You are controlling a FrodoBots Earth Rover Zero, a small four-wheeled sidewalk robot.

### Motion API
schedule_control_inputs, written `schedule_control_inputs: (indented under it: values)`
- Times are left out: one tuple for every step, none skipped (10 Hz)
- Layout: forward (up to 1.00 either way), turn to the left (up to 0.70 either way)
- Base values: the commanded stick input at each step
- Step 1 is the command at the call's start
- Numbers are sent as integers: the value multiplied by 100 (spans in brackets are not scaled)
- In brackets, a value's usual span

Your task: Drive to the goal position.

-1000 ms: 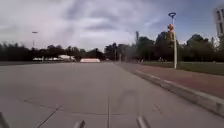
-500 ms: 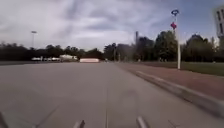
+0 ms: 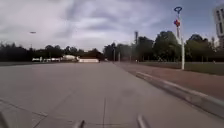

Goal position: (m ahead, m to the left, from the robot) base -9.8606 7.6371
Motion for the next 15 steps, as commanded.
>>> schedule_control_inputs:
  values:
    - [100,0]
    - [100,0]
    - [100,0]
    - [100,0]
    - [100,0]
    - [100,0]
    - [100,0]
    - [100,0]
    - [100,0]
    - [100,0]
    - [100,0]
    - [100,0]
    - [100,0]
    - [100,0]
    - [100,0]
